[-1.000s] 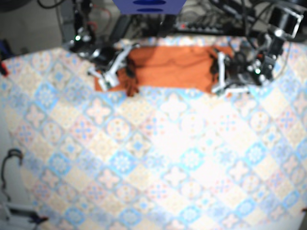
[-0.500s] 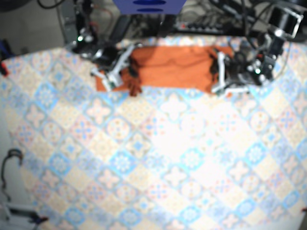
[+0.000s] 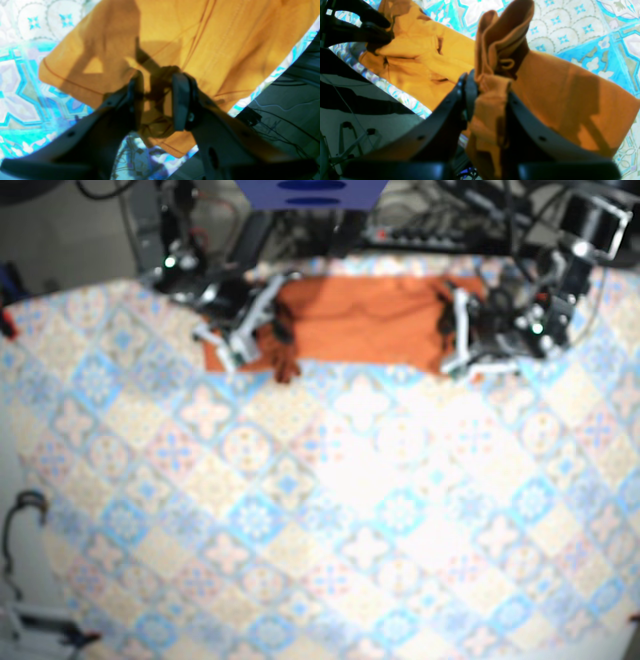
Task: Fold the T-shirt properly
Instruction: 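Fold the held strip end with the right gripper toward the middle, then open both grippers and lift them away from the strip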
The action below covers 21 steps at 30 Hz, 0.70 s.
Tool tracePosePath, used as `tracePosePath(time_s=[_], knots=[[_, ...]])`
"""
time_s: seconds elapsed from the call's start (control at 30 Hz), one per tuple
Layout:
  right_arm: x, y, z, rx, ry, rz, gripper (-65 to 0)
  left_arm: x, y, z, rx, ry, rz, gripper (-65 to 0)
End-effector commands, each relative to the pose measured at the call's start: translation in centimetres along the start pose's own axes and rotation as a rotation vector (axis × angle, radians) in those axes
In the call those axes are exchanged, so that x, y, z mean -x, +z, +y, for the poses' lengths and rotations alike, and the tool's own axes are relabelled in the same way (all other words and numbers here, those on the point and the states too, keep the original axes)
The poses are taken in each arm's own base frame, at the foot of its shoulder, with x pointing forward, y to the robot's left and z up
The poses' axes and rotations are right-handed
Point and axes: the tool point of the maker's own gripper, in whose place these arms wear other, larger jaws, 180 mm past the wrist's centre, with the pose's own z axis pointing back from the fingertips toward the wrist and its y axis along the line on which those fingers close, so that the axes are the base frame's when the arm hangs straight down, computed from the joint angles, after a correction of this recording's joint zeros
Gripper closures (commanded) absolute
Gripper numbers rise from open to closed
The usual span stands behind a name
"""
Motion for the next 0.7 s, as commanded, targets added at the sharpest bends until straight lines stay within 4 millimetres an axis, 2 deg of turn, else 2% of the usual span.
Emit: tracePosePath(time_s=[0.0,0.2,0.5,0.67], knots=[[-1.2,0.2,0.3,-0.013,0.004,-0.046,-2.7,-0.6,0.6,0.8,-0.019,-0.009,-0.019,-19.9],[-1.1,0.2,0.4,-0.017,0.006,-0.040,-3.3,-0.5,0.7,1.0,-0.030,-0.014,-0.013,-19.9],[-0.5,-0.1,2.1,-0.073,0.049,-0.014,-21.0,-0.2,0.5,1.5,-0.068,-0.042,0.010,-19.9],[-0.5,-0.1,2.1,-0.074,0.050,-0.013,-25.4,-0.2,0.5,1.5,-0.068,-0.042,0.009,-19.9]])
